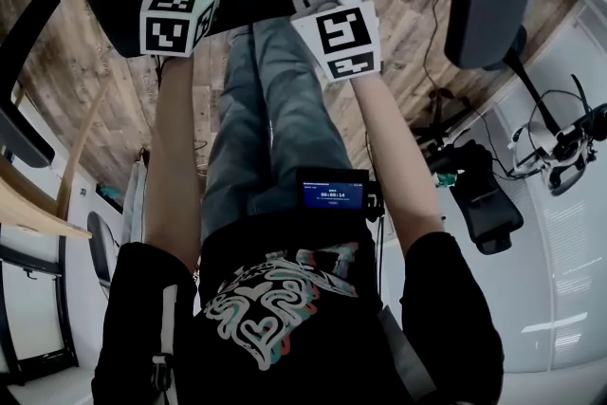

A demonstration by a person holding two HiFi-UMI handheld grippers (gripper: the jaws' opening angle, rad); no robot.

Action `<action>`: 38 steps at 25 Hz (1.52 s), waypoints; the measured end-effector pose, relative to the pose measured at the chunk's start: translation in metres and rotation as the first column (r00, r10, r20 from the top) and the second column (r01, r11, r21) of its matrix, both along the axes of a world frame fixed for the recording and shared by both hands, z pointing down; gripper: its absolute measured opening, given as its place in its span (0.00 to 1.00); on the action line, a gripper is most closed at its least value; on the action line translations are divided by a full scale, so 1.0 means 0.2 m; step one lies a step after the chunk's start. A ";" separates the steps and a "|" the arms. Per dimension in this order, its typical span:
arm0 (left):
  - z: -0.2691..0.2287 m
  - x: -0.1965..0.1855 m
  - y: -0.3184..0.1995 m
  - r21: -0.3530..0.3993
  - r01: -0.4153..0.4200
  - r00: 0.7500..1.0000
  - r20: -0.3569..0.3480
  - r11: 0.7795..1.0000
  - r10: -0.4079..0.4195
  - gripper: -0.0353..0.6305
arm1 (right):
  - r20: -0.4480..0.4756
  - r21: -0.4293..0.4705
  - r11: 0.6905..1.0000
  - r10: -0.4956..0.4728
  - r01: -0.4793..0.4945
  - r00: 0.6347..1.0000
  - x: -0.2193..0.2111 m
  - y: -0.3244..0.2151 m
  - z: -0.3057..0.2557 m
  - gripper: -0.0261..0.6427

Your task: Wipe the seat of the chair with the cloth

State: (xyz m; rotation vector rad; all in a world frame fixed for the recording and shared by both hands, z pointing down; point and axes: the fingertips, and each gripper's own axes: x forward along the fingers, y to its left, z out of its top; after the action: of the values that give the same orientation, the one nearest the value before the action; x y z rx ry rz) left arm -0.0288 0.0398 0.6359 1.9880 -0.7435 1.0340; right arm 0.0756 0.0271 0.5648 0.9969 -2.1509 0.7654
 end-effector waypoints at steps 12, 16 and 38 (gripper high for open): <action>-0.04 0.38 0.06 -0.023 -0.126 0.986 -0.111 0.992 0.123 0.09 | -0.017 0.004 1.000 0.011 -0.011 1.000 0.08 0.01 -0.01 0.04; -0.05 0.41 0.07 -0.024 -0.139 0.983 -0.125 0.990 0.134 0.09 | -0.009 -0.003 1.000 0.000 0.000 1.000 0.07 0.02 -0.01 0.04; -0.30 0.30 0.02 0.047 -0.065 0.983 -0.172 0.997 0.072 0.09 | 0.010 0.069 0.993 -0.096 0.095 0.995 -0.06 -0.05 -0.18 0.04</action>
State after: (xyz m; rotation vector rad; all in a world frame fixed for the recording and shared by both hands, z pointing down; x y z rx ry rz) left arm 0.0305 0.0433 0.5762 2.1207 -0.6101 0.8772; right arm 0.0641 0.0163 0.5295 0.9181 -2.2318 0.6585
